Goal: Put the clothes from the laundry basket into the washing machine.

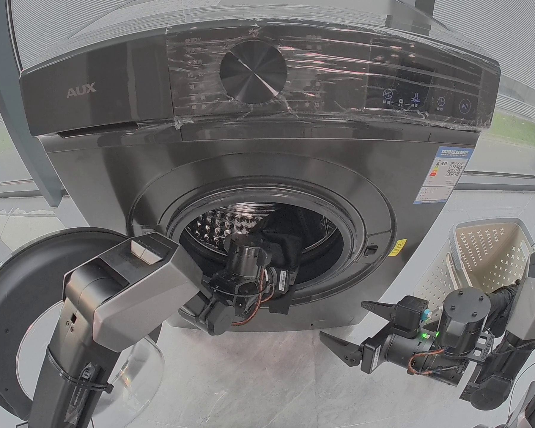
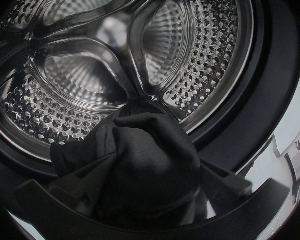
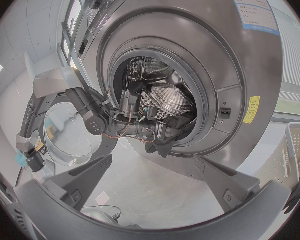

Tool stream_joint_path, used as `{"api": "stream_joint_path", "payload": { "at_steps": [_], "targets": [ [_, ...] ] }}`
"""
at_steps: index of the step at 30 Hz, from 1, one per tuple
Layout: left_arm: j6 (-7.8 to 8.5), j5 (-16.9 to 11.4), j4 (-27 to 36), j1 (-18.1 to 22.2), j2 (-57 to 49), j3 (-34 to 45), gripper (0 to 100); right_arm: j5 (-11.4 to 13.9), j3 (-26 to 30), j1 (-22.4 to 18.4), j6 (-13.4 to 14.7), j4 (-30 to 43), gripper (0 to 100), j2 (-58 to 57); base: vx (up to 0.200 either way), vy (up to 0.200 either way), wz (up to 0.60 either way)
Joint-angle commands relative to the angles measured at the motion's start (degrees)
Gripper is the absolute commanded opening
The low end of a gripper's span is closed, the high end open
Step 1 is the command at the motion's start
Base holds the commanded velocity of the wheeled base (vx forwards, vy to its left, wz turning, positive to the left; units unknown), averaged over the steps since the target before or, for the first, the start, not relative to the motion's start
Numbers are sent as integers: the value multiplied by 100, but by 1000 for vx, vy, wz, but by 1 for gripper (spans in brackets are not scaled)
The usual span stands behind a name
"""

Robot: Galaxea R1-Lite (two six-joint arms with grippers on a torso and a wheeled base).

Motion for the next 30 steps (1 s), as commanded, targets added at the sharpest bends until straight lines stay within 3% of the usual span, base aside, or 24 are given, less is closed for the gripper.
{"api": "stream_joint_path", "payload": {
  "at_steps": [1,8,12,15,21,22,30],
  "targets": [
    [18,8,-11,53,222,-216,0,1,-7,3,0,-3,100,-10,0,0,0],
    [18,43,-64,132,213,-453,0,9,-7,3,0,-3,100,-2,0,0,0],
    [-8,526,-222,325,433,-1358,0,1,-16,12,0,-3,100,-2,0,0,0],
    [-26,649,-257,440,494,-1771,0,1,-16,12,0,-3,100,-10,0,0,0],
    [-34,649,-283,492,468,-1859,0,1,-16,3,0,-3,100,7,0,0,0],
    [-43,649,-292,492,459,-1850,100,1,-16,3,0,-3,100,7,0,0,0],
    [-70,649,-362,352,160,-1270,100,1,1,3,0,-3,100,16,0,0,0]
  ]
}}
